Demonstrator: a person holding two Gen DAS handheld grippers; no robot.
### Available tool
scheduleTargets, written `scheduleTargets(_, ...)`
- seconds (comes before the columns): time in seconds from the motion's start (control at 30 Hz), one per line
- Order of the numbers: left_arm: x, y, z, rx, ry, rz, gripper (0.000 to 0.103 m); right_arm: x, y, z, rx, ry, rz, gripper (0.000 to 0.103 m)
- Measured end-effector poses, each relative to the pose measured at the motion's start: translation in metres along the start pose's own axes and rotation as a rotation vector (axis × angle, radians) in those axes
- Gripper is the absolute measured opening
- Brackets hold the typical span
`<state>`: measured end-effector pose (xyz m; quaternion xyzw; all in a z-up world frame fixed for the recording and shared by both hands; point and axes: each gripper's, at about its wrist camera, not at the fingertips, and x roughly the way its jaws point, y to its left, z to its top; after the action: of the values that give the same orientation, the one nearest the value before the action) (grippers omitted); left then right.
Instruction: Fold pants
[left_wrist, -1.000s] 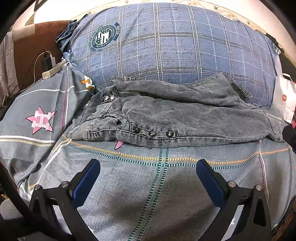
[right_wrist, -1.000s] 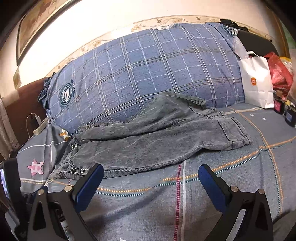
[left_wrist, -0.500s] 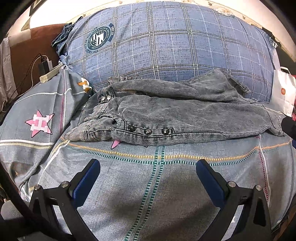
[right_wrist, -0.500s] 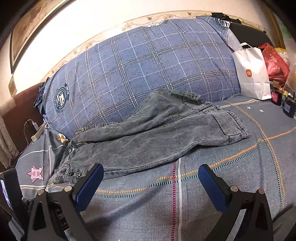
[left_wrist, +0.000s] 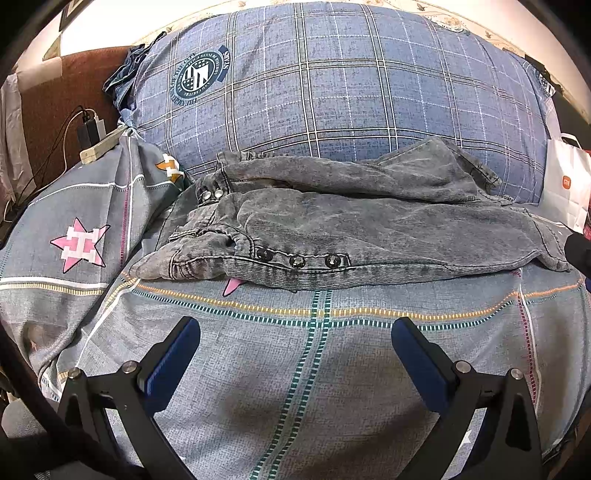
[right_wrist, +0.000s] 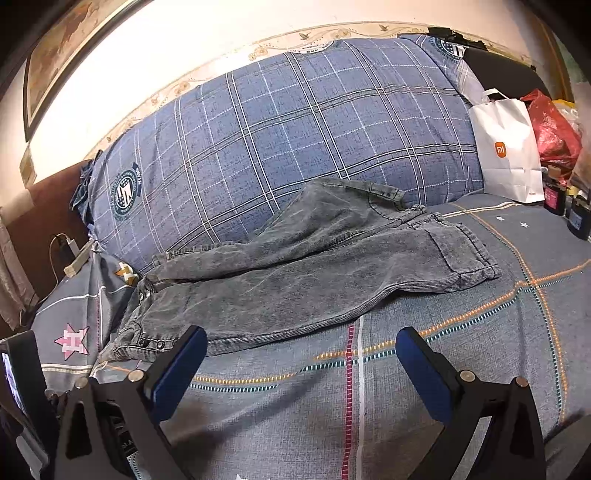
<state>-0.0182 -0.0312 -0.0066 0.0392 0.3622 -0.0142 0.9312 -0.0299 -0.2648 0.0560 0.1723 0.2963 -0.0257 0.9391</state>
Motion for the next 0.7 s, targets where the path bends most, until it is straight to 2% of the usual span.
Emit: scheduleTargets(0.7, 0.0035, -0.0011, -0.0011, 0.002, 0.010, -0.002, 0.103, 0.0024, 0.0014, -0.0013, -0.014, -0.001, -0.001, 0.103)
